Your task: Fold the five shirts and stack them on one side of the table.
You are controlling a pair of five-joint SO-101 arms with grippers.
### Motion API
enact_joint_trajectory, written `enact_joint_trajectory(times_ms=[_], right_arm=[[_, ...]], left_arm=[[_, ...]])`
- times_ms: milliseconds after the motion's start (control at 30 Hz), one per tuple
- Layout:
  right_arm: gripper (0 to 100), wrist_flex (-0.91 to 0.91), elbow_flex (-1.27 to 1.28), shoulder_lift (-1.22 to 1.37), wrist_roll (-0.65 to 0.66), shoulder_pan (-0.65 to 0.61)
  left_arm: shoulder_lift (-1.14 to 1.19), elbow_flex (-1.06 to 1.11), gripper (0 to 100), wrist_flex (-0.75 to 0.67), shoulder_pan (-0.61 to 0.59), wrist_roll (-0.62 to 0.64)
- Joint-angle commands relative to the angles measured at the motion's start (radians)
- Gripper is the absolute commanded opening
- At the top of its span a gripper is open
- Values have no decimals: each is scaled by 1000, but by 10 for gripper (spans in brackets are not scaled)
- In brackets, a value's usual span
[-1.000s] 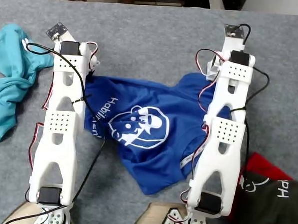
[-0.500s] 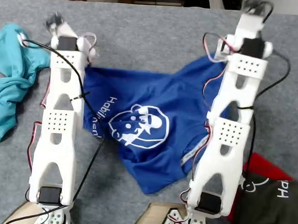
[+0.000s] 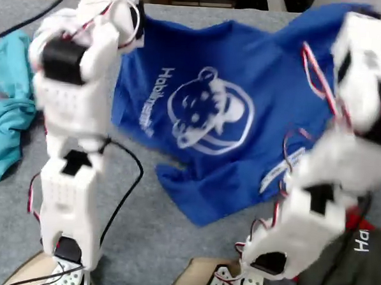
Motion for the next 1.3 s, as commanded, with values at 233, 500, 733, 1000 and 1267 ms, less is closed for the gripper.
enact_joint_trajectory(times_ms=[233,500,733,1000,1267], right_arm=[[3,11,-35,-426,64,62],[3,-130,-31,-575,5,65],[3,-146,-31,-598,-31,65],[3,-249,-31,-608,-28,56],[3,-437,-31,-599,20,54]], left_arm=[[-449,20,19,58,-97,-110],[-799,399,19,60,-242,-104],[-1122,838,19,58,-239,-104],[-1422,1158,19,57,-249,-106],[-1478,1235,19,12,-377,-104]])
